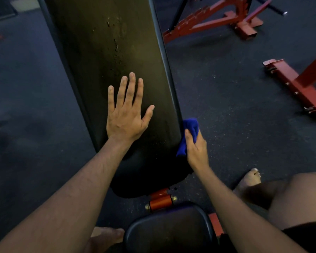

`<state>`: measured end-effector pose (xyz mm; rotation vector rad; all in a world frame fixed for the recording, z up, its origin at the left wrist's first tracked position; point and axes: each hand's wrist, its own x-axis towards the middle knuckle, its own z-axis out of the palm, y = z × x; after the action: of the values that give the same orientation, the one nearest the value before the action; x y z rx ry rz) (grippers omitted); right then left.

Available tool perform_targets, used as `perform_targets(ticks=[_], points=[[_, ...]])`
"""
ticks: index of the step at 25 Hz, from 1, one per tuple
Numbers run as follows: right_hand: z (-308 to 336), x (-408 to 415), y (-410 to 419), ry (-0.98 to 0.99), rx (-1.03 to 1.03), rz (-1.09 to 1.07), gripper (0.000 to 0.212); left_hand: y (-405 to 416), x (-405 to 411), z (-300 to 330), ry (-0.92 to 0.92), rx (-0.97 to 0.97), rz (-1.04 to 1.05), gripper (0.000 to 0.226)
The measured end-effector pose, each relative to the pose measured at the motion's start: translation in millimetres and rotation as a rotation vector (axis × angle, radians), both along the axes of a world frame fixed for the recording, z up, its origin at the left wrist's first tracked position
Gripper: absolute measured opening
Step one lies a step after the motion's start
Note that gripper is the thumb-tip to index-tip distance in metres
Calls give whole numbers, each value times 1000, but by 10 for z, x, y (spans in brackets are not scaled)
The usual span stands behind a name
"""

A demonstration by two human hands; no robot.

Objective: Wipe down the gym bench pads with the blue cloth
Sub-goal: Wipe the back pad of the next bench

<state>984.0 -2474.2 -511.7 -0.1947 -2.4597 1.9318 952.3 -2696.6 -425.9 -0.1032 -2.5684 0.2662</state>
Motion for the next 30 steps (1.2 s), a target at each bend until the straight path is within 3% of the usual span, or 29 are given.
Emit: perform_targets(ticks=[5, 12, 17, 21, 24, 26, 30], points=[[16, 63, -50, 35, -44, -46, 27, -12, -9, 8, -3, 5, -4, 77], [-440, 841, 14, -225, -75, -141, 60, -21, -32, 25, 2, 1, 6, 76], [83, 492, 281, -221, 81, -266, 58, -46, 7, 280, -28, 124, -43, 70], [1116, -71, -24, 125, 63, -207, 64, -470, -90, 633, 35, 234, -55, 65], [2057, -721, -535, 424, 68, -64, 34, -918, -306, 1011, 100, 218, 73, 71], [2655, -1215, -889, 647, 116, 32, 27, -1054, -534, 1264, 39, 175, 78, 74], [3647, -2050, -1763, 944, 331, 237, 35, -1013, -793, 1198, -68, 198, -35, 75]])
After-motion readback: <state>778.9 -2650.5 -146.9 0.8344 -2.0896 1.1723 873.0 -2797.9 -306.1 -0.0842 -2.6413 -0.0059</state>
